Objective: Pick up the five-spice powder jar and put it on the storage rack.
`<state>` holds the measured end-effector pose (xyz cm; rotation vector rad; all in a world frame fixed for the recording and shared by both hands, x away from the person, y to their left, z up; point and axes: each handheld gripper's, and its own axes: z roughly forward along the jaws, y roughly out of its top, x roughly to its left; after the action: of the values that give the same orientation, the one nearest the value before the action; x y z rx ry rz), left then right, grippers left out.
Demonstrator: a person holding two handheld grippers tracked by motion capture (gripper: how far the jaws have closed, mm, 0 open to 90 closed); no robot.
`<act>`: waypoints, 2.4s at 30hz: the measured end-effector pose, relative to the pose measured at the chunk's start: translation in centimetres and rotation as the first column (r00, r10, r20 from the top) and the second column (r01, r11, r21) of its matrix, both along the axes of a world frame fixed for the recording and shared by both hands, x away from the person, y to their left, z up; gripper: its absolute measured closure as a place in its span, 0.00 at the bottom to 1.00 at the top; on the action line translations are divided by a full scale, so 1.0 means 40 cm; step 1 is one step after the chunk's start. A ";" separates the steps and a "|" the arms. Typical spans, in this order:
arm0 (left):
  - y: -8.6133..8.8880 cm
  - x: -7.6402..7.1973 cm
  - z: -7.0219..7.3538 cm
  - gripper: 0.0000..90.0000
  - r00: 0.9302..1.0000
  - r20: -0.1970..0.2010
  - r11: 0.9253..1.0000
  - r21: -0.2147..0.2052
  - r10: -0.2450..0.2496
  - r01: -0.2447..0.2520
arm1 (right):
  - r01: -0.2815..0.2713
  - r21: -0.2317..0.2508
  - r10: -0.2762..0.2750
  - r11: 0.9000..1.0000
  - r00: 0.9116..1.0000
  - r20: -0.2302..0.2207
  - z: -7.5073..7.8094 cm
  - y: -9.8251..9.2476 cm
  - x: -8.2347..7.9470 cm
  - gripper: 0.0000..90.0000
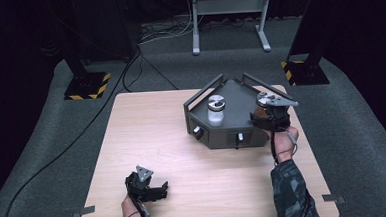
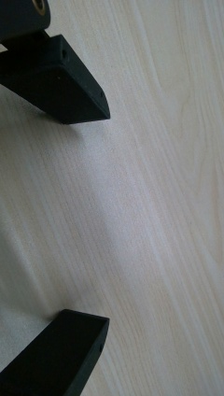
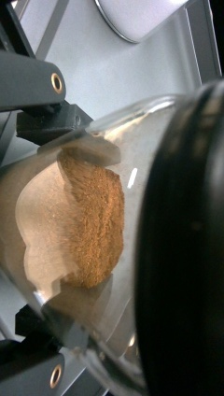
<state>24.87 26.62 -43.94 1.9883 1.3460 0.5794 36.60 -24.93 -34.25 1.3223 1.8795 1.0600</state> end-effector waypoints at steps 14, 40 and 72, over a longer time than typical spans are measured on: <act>0.000 0.000 0.000 0.03 1.000 0.000 1.000 0.001 -0.001 0.001 | -0.002 0.012 0.002 1.000 1.000 0.017 -0.016 -0.005 -0.009 0.33; 0.001 -0.001 0.000 0.03 1.000 -0.001 1.000 -0.001 -0.004 0.004 | 0.007 0.031 -0.008 0.999 1.000 0.029 -0.011 -0.002 -0.022 0.09; -0.003 0.000 0.001 0.02 1.000 -0.003 1.000 0.000 0.003 -0.003 | 0.041 -0.025 -0.043 0.999 0.995 -0.085 -0.228 -0.042 -0.410 0.00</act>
<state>24.88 26.51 -43.92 1.9884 1.3509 0.5786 20.21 -26.62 -43.35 1.4084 1.9113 0.9717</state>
